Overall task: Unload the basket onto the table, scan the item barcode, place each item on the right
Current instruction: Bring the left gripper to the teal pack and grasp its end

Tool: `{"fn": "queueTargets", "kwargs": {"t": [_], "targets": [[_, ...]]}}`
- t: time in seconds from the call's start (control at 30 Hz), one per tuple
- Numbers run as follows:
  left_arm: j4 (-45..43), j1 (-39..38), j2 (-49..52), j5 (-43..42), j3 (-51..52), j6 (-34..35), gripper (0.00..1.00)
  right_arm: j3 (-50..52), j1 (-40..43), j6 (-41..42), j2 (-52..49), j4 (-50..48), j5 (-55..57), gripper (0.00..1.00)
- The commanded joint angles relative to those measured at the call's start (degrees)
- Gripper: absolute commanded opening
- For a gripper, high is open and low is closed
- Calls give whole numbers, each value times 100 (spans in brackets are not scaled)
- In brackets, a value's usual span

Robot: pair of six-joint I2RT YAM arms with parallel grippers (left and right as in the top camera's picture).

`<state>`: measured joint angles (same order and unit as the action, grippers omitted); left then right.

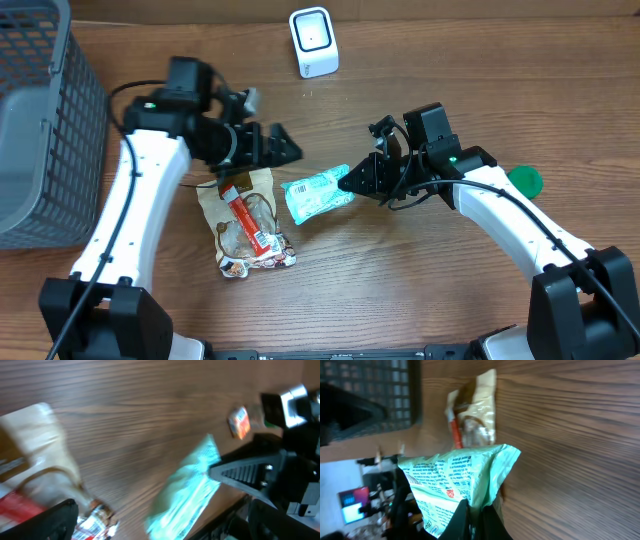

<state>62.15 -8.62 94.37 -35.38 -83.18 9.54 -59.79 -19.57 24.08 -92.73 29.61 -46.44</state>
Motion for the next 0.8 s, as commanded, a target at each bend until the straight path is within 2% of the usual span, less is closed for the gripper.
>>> {"fn": "queueTargets", "kwargs": {"t": [0.0,0.2,0.43,0.57,0.77], "targets": [[-109,-367,2,-192,52,-181,95,-160,15,155,155,-205,-667,4],[-138,-673,2,-127,52,-181,95,-157,98,664,155,-697,-682,4],[-114,-673,2,-125,52,-181,95,-157,302,662,153,-852,-682,4],[-83,-680,2,-129,52,-181,84,-157,446,688,155,-852,-680,4],[-72,-693,2,-127,52,-181,62,-157,459,767,155,-898,-684,4]]}}
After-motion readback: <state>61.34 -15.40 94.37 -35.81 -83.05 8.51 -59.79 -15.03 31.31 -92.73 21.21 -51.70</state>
